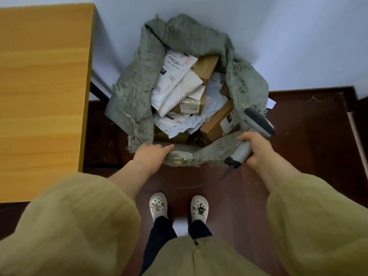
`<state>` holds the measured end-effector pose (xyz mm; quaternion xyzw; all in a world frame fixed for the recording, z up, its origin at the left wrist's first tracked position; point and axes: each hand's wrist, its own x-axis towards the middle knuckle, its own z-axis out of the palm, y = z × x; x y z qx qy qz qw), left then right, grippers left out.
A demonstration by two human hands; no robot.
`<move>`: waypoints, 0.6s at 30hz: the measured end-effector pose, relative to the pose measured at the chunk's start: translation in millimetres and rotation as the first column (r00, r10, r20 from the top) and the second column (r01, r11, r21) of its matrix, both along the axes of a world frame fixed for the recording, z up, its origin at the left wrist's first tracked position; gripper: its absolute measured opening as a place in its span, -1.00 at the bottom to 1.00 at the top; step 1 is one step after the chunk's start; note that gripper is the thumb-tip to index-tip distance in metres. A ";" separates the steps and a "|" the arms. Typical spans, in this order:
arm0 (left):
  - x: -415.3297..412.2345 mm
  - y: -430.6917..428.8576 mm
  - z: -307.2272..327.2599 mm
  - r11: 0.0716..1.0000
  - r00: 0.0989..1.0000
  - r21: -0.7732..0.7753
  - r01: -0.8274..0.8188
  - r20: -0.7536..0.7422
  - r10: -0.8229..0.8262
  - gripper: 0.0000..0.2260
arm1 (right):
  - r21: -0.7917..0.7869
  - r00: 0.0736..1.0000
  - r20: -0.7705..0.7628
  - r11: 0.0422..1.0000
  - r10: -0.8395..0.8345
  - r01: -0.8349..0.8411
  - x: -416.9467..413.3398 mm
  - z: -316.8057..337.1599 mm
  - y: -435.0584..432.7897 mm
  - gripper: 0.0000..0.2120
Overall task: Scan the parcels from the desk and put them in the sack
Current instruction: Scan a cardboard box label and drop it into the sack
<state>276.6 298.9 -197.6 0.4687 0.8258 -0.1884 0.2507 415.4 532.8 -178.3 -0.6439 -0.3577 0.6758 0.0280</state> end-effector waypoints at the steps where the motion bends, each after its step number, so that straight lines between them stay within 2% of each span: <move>1: 1.6 -0.8 0.0 1.000 1.000 -0.016 -0.002 0.018 0.003 -0.37 | 0.003 1.000 0.003 1.000 0.000 0.000 4.1 -0.7 -5.6 -0.71; 4: 6.0 -5.5 4.6 0.996 0.992 -0.080 -0.048 0.115 0.057 -0.32 | 0.039 1.000 0.027 0.999 -0.016 0.015 12.8 -4.6 -18.2 -0.61; 7: 6.6 -12.3 14.7 0.977 0.967 -0.146 -0.157 0.177 0.182 -0.25 | 0.091 0.999 0.040 0.996 -0.011 0.007 13.4 2.1 -34.3 -0.71; 10: 3.6 -22.8 33.4 0.965 0.958 -0.093 -0.245 0.129 0.255 -0.28 | 0.103 0.995 -0.039 0.991 0.089 -0.085 0.4 20.0 -68.6 -0.75; 14: -5.0 -47.6 74.7 0.933 0.931 -0.013 -0.360 0.054 0.360 -0.32 | -0.039 0.945 -0.217 0.965 0.244 -0.258 -34.4 50.8 -135.2 -0.76; 18: -25.9 -94.4 120.0 0.873 0.873 0.025 -0.487 -0.012 0.487 -0.29 | -0.053 0.886 -0.309 0.924 0.345 -0.378 -68.5 88.3 -201.8 -0.77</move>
